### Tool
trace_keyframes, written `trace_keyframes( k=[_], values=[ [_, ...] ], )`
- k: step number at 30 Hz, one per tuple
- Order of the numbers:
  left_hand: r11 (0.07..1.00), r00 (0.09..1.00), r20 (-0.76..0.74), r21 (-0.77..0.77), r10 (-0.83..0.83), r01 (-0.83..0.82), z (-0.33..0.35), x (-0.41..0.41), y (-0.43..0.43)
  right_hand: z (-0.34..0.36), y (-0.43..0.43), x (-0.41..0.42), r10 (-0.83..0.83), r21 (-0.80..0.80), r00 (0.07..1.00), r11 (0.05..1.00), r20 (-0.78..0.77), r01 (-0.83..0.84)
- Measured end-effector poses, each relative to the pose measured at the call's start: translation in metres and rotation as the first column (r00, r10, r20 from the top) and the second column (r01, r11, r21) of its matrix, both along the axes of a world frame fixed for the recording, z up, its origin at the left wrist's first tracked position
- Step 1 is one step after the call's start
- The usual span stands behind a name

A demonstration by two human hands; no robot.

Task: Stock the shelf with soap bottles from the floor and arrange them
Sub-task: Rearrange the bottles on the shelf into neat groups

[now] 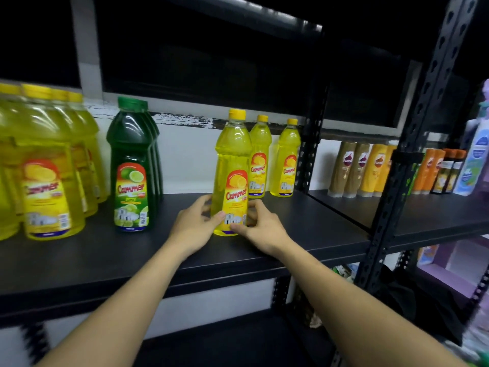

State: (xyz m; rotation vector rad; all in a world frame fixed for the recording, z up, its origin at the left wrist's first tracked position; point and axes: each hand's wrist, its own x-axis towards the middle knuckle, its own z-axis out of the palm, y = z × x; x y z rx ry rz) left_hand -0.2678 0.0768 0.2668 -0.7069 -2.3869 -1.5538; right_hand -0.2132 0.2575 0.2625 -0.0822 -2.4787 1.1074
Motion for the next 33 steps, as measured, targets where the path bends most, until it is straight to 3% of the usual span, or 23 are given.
trace_keyframes(
  k=[9, 17, 23, 33],
  values=[
    [0.971, 0.968, -0.075, 0.041, 0.239, -0.236, 0.000, -0.005, -0.005, 0.004, -0.024, -0.029, 0.001, 0.073, 1.000, 0.997, -0.002, -0.001],
    [0.965, 0.966, -0.054, -0.060, 0.252, -0.255, 0.003, -0.041, -0.013, -0.002, -0.029, -0.070, 0.004, 0.098, 0.998, 0.995, -0.057, 0.002],
    [0.957, 0.959, -0.042, -0.061, 0.281, -0.284, 0.005, -0.069, -0.007, -0.001, -0.022, -0.098, 0.080, 0.120, 0.994, 0.990, -0.073, -0.071],
    [0.908, 0.909, -0.042, -0.059, 0.414, -0.416, 0.003, -0.117, 0.010, -0.001, -0.023, -0.154, 0.032, 0.159, 0.998, 0.987, -0.057, -0.023]
  ],
)
